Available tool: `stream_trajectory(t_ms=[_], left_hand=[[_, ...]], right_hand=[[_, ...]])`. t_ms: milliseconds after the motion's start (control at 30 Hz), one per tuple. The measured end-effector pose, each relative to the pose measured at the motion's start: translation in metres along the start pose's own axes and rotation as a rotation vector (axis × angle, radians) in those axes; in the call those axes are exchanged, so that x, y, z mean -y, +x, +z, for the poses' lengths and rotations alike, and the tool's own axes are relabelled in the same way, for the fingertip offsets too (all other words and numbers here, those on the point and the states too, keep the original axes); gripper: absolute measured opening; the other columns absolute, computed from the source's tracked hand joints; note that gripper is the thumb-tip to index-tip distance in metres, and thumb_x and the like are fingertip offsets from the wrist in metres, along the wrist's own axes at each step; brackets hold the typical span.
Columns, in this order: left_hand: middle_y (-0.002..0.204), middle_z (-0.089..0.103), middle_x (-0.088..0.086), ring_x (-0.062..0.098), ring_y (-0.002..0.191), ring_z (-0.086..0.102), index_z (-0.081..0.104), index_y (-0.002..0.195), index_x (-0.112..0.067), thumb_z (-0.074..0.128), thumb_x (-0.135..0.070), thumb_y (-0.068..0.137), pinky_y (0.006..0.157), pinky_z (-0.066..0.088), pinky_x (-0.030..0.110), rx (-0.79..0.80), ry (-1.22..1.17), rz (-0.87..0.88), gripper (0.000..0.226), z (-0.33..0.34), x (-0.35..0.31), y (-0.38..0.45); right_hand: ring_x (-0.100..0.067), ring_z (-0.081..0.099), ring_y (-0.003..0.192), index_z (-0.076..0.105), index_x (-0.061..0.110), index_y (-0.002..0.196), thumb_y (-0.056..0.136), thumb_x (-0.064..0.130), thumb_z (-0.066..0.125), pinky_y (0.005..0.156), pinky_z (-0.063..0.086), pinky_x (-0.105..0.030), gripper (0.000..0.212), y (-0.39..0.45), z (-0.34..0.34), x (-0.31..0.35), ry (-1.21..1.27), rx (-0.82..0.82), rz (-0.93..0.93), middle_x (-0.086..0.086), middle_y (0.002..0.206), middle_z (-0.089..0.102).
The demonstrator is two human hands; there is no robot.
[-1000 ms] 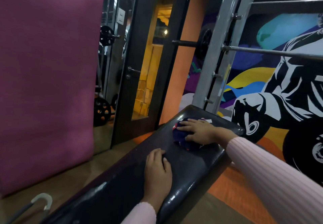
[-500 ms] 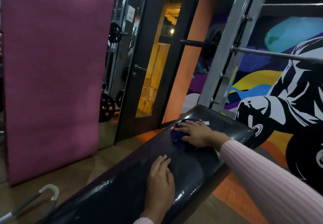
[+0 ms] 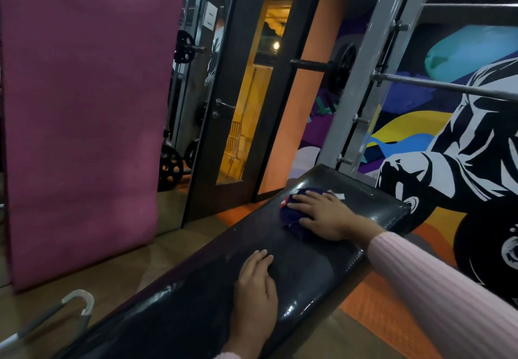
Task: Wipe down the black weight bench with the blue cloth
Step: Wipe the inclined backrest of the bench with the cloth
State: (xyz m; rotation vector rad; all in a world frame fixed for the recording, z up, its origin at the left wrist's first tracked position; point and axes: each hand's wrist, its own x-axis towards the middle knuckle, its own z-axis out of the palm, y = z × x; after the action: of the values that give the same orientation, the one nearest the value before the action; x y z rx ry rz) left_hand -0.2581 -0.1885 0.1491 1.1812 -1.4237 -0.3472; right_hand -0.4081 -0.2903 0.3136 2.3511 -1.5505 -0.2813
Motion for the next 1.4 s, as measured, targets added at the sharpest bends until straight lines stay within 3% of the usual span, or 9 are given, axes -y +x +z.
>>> stream_trajectory(t_ms=[133,267,400,533,800,967,1100,1267,1400], left_hand=[[0.138,0.051,-0.009,0.0,0.133,0.038,0.06,0.128,-0.017,0.043,-0.004,0.094,0.107,0.024,0.009,-0.002,0.014,0.001,0.04,0.0,0.0,0.0],[0.137,0.052,-0.007,0.001,0.13,0.041,0.061,0.126,-0.017,0.043,-0.003,0.094,0.104,0.023,0.006,-0.003,0.005,-0.03,0.039,-0.001,-0.002,0.0],[0.132,0.055,-0.004,0.005,0.126,0.046,0.063,0.123,-0.013,0.046,0.0,0.09,0.102,0.02,0.001,-0.007,0.023,-0.02,0.039,-0.001,-0.001,0.0],[0.136,0.052,-0.006,-0.005,0.125,0.037,0.061,0.126,-0.015,0.043,-0.002,0.093,0.101,0.017,-0.003,-0.002,0.003,-0.024,0.04,-0.002,-0.002,0.0],[0.131,0.054,0.002,0.011,0.123,0.049,0.06,0.126,-0.01,0.045,-0.007,0.094,0.101,0.03,0.013,0.027,0.035,-0.029,0.035,-0.005,-0.006,0.0],[0.152,0.035,-0.005,0.007,0.142,0.026,0.043,0.143,-0.017,0.035,-0.019,0.102,0.118,0.019,0.021,0.133,0.099,-0.009,0.042,-0.012,-0.008,-0.009],[0.161,0.011,-0.006,0.008,0.148,0.003,0.018,0.152,-0.021,0.021,-0.027,0.104,0.122,0.006,0.027,0.26,0.295,0.023,0.048,-0.016,-0.005,-0.016],[0.159,0.021,-0.005,0.008,0.147,0.012,0.03,0.148,-0.021,0.031,-0.032,0.102,0.119,0.012,0.024,0.239,0.261,0.013,0.047,-0.028,-0.005,-0.027],[0.158,0.022,-0.008,0.007,0.146,0.013,0.03,0.148,-0.024,0.036,-0.034,0.101,0.116,0.015,0.022,0.261,0.247,-0.009,0.049,-0.044,-0.003,-0.04]], right_hand=[[-0.021,0.001,0.149,0.016,0.037,0.151,0.096,0.046,0.027,0.118,-0.001,-0.049,0.057,0.03,0.004,0.023,0.017,0.004,0.108,0.008,0.162,0.008],[-0.022,0.002,0.149,0.019,0.035,0.151,0.097,0.042,0.028,0.118,-0.001,-0.05,0.055,0.035,0.021,0.078,0.005,0.037,-0.087,0.006,0.162,0.012],[-0.013,0.002,0.148,0.027,0.04,0.148,0.098,0.039,0.038,0.118,-0.002,-0.047,0.051,0.018,0.008,0.056,0.076,0.151,-0.225,0.014,0.16,0.015],[-0.014,0.003,0.148,0.031,0.042,0.146,0.096,0.042,0.043,0.117,-0.001,-0.045,0.052,0.02,-0.007,0.031,0.09,0.128,-0.087,0.014,0.16,0.015],[-0.017,-0.002,0.149,0.019,0.04,0.15,0.099,0.043,0.029,0.119,-0.002,-0.048,0.052,-0.005,0.02,0.068,0.005,0.085,-0.177,0.01,0.162,0.007],[-0.015,-0.004,0.149,0.015,0.043,0.15,0.096,0.056,0.031,0.117,-0.003,-0.046,0.058,-0.02,0.001,0.014,-0.04,0.099,-0.018,0.013,0.162,0.003],[-0.023,-0.009,0.149,0.004,0.039,0.151,0.096,0.056,0.021,0.117,-0.005,-0.048,0.06,-0.024,0.014,0.037,-0.081,0.042,0.079,0.006,0.162,-0.005],[-0.018,-0.006,0.149,0.008,0.042,0.15,0.094,0.059,0.018,0.118,-0.005,-0.048,0.06,-0.066,0.034,0.057,-0.05,-0.021,-0.13,0.01,0.162,0.0],[-0.015,0.002,0.149,0.02,0.044,0.147,0.093,0.058,0.028,0.117,0.001,-0.045,0.057,-0.079,0.019,0.024,-0.022,-0.059,-0.028,0.013,0.161,0.011]])
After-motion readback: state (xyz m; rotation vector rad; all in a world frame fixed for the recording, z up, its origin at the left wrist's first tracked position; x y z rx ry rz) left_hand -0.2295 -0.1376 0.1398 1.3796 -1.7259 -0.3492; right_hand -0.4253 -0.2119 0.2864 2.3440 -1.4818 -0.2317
